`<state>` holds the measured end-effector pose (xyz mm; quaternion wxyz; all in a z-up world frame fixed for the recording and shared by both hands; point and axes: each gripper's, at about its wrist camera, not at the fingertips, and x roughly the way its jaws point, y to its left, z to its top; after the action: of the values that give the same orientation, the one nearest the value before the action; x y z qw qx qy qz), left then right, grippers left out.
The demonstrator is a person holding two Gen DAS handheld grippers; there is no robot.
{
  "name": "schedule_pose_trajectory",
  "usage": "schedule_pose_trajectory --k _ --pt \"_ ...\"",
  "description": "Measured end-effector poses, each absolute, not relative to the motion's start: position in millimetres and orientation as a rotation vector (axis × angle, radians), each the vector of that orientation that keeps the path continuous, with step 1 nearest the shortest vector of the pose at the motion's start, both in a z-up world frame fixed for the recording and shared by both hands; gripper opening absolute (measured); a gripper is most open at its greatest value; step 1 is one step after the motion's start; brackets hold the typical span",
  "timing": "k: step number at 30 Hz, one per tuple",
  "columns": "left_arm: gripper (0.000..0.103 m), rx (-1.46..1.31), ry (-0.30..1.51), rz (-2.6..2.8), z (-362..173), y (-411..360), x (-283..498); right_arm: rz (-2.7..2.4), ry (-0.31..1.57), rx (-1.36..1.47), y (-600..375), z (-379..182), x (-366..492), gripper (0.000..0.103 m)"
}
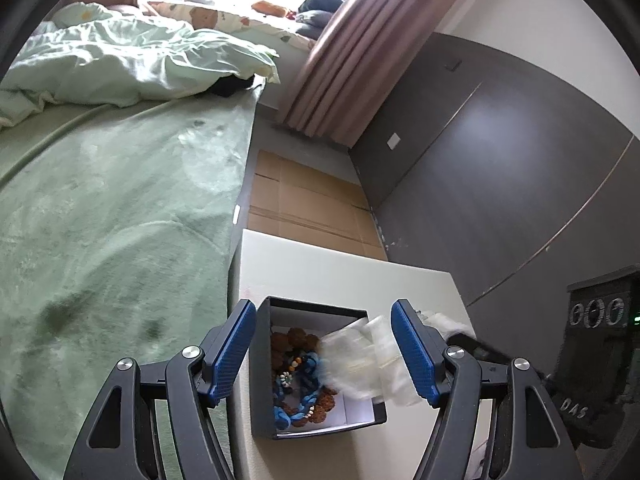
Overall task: Organize jewelry
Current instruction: 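Drop the blue bracelet and white pouch into the black box, opening both grippers, then move both grippers over the remaining chains and pendants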
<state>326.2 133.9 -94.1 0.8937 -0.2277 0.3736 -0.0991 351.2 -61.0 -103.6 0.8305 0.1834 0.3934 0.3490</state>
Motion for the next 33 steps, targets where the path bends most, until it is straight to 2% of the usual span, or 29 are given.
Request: schedule_pose_trajectory --k 1,2,4,15,20,25,28,33 --pt "0.071 -0.475 0.776 -0.204 -94.4 134.2 326.6 0.734 0.864 0.379 -59.4 -107.7 354.0 0.014" --pt "0.072 -0.475 0.781 -0.203 -94.9 133.4 327.3 0.722 0.888 0.381 -61.0 -111.0 356.1 0.037" --pt "0.072 -0.471 0.787 -0.207 -95.0 131.0 328.3 0.673 0.891 0.395 -72.3 -113.5 355.7 0.057" --pt "0.074 -0.440 0.795 -0.279 -90.4 97.7 333.1 0.514 0.876 0.430 -136.1 -110.8 340.6 0.057" --pt "0.091 -0.407 0.795 -0.300 -88.1 76.3 335.6 0.418 0.888 0.443 -167.6 -115.0 335.7 0.057" --pt "0.092 -0.368 0.808 -0.344 -87.9 49.5 339.8 0.311 0.896 0.489 -206.3 -123.9 327.1 0.058" --pt "0.092 -0.349 0.815 -0.364 -88.2 35.7 340.8 0.249 0.890 0.493 -223.9 -126.2 322.9 0.070" --pt "0.092 -0.320 0.825 -0.393 -91.3 17.6 341.6 0.185 0.900 0.489 -245.4 -130.8 318.1 0.071"
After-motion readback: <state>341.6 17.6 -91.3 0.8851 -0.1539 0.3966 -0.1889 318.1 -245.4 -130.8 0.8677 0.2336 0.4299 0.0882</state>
